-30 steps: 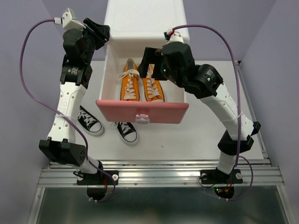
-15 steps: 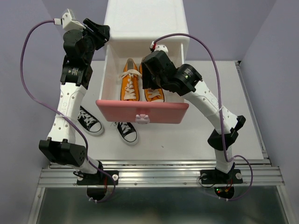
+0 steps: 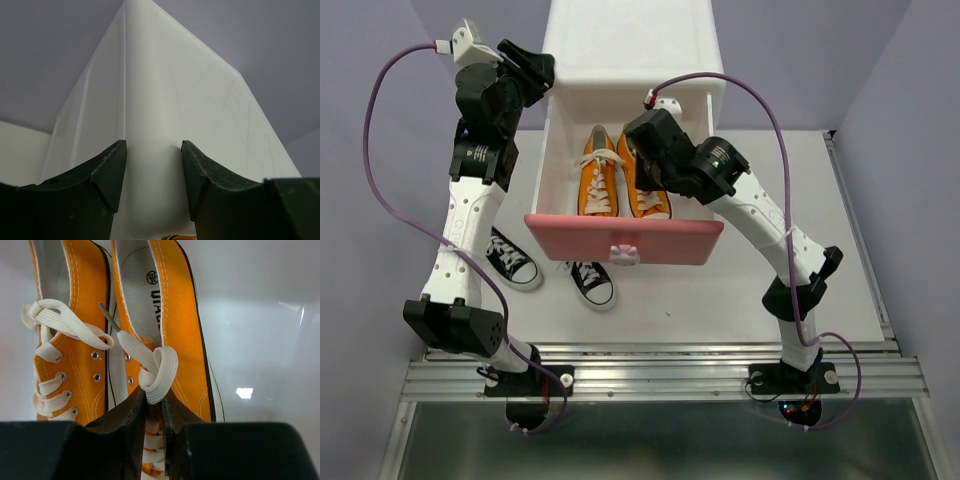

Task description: Place and organize the shoes in the shoe cabinet

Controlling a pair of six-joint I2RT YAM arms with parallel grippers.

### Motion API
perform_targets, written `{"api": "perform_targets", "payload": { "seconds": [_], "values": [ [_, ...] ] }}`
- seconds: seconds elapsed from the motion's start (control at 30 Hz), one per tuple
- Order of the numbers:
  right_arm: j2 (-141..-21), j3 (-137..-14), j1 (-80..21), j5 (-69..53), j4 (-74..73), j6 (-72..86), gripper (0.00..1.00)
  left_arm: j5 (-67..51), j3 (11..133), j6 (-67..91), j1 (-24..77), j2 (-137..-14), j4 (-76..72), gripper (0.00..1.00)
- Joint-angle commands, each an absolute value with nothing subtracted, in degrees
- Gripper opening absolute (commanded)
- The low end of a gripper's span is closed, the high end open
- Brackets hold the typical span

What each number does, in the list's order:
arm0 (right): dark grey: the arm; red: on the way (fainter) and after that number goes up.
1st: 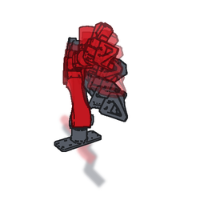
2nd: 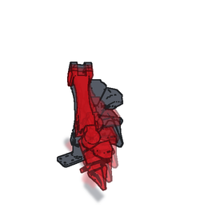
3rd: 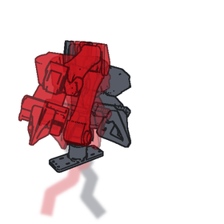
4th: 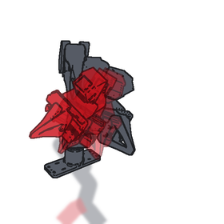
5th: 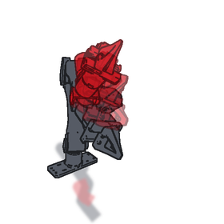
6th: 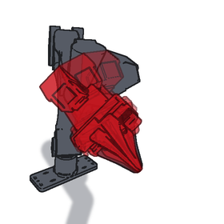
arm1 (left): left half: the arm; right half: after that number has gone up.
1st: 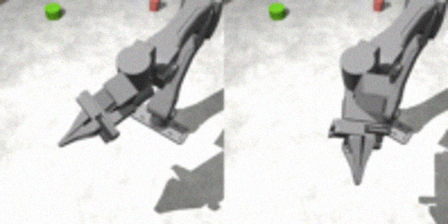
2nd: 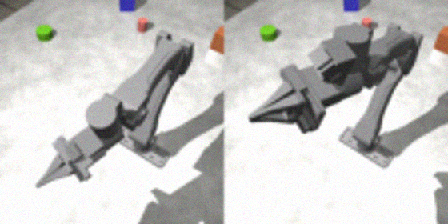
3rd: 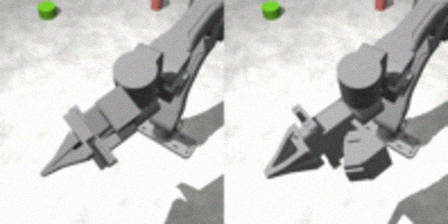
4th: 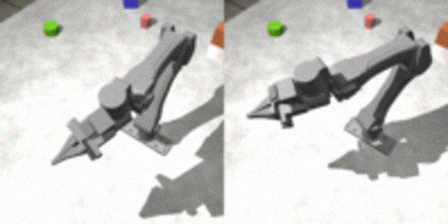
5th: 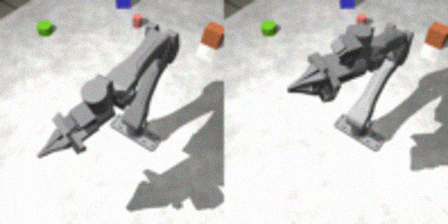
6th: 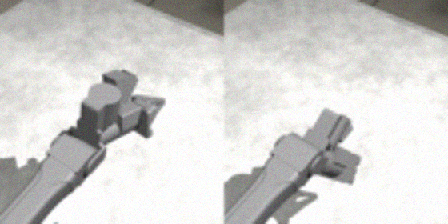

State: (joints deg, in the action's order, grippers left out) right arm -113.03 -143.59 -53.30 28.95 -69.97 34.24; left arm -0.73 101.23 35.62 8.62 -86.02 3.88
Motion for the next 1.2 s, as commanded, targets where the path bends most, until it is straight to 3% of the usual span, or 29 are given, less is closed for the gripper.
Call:
{"api": "perform_targets", "payload": {
  "seconds": [0.0,0.57,0.73,0.83,0.9,1.17],
  "values": [
    [-114.34,-146.85,-53.53,28.38,-68.9,39.36,0.01,-1.06,96.51,32.08,9.4,-90.35,22.68,0.57],
    [-113.99,-148.54,-57.04,46.05,-69.7,44.47,0.01,-0.79,96.15,32.7,9.58,-90.09,22.41,0.56],
    [-114.52,-146.78,-57.57,42.54,-68.55,42.36,0.01,-0.62,95.89,32.87,9.76,-89.82,22.5,0.56],
    [-113.03,-142.92,-57.57,41.14,-67.42,40.7,0.07,-0.62,95.89,32.87,9.76,-89.56,22.76,0.56],
    [-110.92,-139.94,-57.57,39.38,-63.82,37.63,0.01,-0.62,95.8,33.05,9.76,-89.47,22.76,0.56],
    [-109.08,-138.34,-57.57,39.81,-63.72,32.16,0.01,-0.62,96.33,33.57,9.93,-89.74,22.41,0.56]
  ]
}}
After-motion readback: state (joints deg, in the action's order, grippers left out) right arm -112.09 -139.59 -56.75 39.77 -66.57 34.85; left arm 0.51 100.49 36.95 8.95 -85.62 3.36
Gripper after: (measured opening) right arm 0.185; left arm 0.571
